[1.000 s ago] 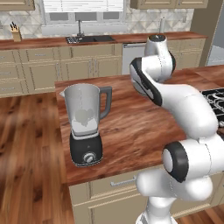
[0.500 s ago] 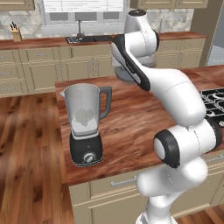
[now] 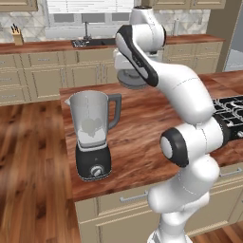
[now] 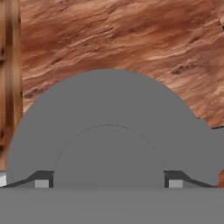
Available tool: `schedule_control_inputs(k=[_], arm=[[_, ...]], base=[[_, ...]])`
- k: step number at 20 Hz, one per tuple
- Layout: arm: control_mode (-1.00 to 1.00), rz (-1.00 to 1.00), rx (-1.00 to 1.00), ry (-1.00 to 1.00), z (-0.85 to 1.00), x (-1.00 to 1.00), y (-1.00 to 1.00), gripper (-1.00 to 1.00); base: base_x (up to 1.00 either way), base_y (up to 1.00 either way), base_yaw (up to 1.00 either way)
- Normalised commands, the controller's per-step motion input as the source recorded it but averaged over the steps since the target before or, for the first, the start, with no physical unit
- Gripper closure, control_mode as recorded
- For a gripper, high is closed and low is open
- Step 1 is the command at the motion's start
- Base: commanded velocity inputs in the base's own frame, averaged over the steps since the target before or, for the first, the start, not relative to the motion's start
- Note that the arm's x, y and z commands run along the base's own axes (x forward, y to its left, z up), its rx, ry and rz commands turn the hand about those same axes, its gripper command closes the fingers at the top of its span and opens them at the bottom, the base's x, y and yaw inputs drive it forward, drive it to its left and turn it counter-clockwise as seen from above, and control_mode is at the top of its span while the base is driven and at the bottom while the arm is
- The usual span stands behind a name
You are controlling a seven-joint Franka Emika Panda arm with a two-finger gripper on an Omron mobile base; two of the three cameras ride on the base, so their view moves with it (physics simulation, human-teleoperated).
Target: Grab the garlic and lime from the fridge, place them in the blender, close the lid, and turn on the blender to create a marinade.
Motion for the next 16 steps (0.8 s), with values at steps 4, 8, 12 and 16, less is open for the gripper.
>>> schedule_control_inputs(k=[4, 8, 12, 16], arm=[[-1.0, -0.08, 0.0, 0.0, -0.14, 0.14, 0.64, 1.0], [-1.0, -0.14, 0.0, 0.0, 0.0, 0.17, 0.85, 1.0], [-1.0, -0.19, 0.0, 0.0, 0.06, 0.05, 0.8, 1.0], [-1.0, -0.18, 0.0, 0.0, 0.0, 0.01, 0.73, 1.0]], base=[[0.0, 0.0, 0.0], [0.0, 0.0, 0.0], [0.0, 0.0, 0.0], [0.0, 0.0, 0.0]])
